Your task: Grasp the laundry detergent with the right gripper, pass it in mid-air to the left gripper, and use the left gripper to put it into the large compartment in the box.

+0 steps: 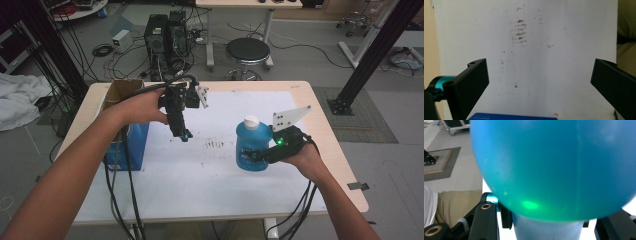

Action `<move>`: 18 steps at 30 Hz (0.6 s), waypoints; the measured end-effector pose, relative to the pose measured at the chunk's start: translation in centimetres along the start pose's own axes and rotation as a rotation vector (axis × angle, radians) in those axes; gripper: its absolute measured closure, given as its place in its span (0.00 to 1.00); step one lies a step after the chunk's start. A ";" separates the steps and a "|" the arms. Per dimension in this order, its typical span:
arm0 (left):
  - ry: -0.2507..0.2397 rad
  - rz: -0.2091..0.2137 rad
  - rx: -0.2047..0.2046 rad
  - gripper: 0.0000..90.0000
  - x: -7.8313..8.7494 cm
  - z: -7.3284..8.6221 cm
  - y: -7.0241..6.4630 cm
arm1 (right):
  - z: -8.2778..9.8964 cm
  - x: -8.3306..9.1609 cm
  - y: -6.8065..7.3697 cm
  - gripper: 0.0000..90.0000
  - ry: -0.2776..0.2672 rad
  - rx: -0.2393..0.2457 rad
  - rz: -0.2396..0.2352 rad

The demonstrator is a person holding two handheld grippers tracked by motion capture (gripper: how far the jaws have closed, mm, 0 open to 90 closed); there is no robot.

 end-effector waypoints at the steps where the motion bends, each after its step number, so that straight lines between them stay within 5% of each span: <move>1: -0.002 0.001 0.002 0.02 0.2 -0.1 -0.2 | -0.1 -0.1 -0.1 0.49 0.002 0.003 -0.007; 12: -0.013 0.019 0.029 0.02 1.4 -1.2 -2.3 | -1.3 -2.1 -0.4 0.50 0.035 0.064 -0.110; 18: -0.010 0.040 0.037 0.02 1.5 -1.8 -3.2 | -1.9 -3.2 0.0 0.50 0.034 0.095 -0.123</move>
Point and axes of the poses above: each handheld gripper's, and its own axes: x roughly backward along the jaws, z roughly out of its underside, y roughly to its left, the point moved 6 cm from there along -x, roughly forward along the jaws, and after that the axes turned 1 degree about -y, right-handed, at the moved point
